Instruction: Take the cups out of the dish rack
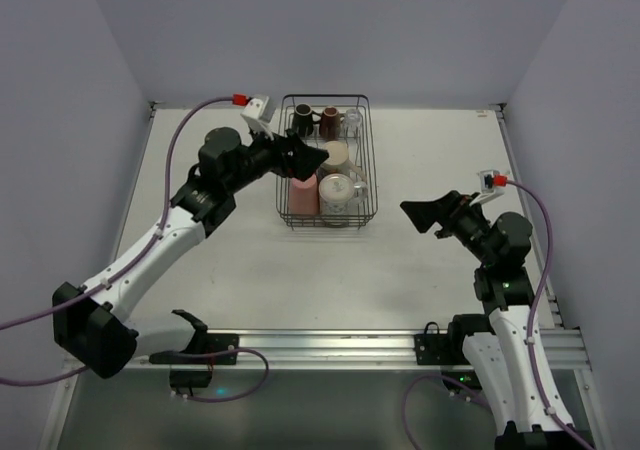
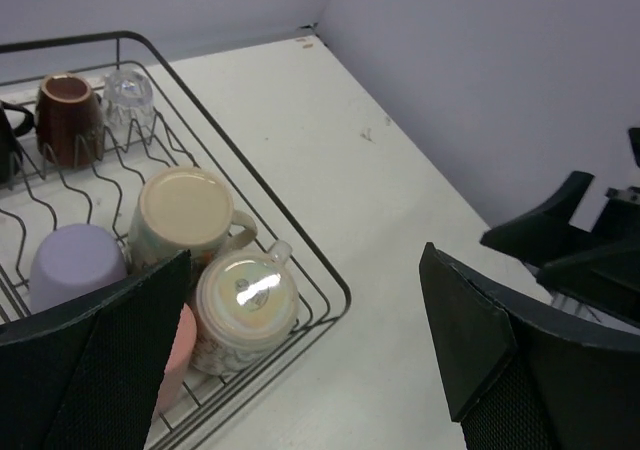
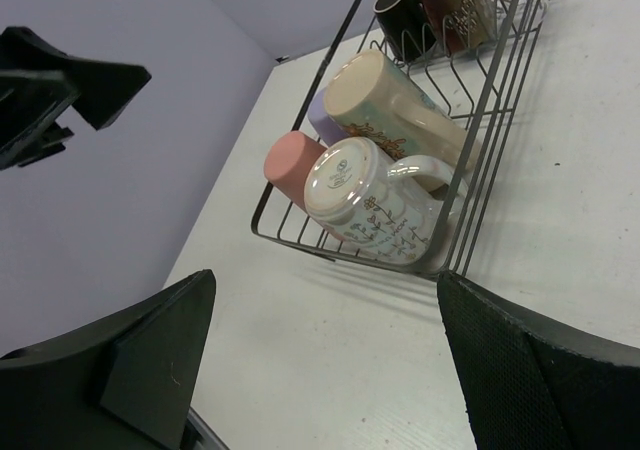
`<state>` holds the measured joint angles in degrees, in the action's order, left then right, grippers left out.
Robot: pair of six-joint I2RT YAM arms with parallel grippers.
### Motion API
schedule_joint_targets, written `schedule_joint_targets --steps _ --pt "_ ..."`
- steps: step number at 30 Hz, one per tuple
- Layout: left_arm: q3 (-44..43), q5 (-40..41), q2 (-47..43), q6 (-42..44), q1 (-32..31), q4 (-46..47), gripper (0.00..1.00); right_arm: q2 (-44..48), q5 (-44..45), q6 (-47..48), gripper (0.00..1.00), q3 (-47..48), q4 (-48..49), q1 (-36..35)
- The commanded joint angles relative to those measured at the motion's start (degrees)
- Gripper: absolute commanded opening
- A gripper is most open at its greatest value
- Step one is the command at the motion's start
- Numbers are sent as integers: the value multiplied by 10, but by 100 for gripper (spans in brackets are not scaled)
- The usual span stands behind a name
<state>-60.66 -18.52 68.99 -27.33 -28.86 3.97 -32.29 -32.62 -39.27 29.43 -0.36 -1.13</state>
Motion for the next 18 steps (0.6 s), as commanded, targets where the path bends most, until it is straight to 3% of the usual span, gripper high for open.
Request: schedule_joint_targets --steps 1,9,18 --pt "-75 157 53 49 -32 -39 100 6 -17 7 94 -9 18 -2" --pt "-224 296 228 121 -102 -124 100 0 -28 8 94 -18 31 -19" --pt "-285 347 337 105 -109 -147 100 -8 -38 6 93 -29 41 -21"
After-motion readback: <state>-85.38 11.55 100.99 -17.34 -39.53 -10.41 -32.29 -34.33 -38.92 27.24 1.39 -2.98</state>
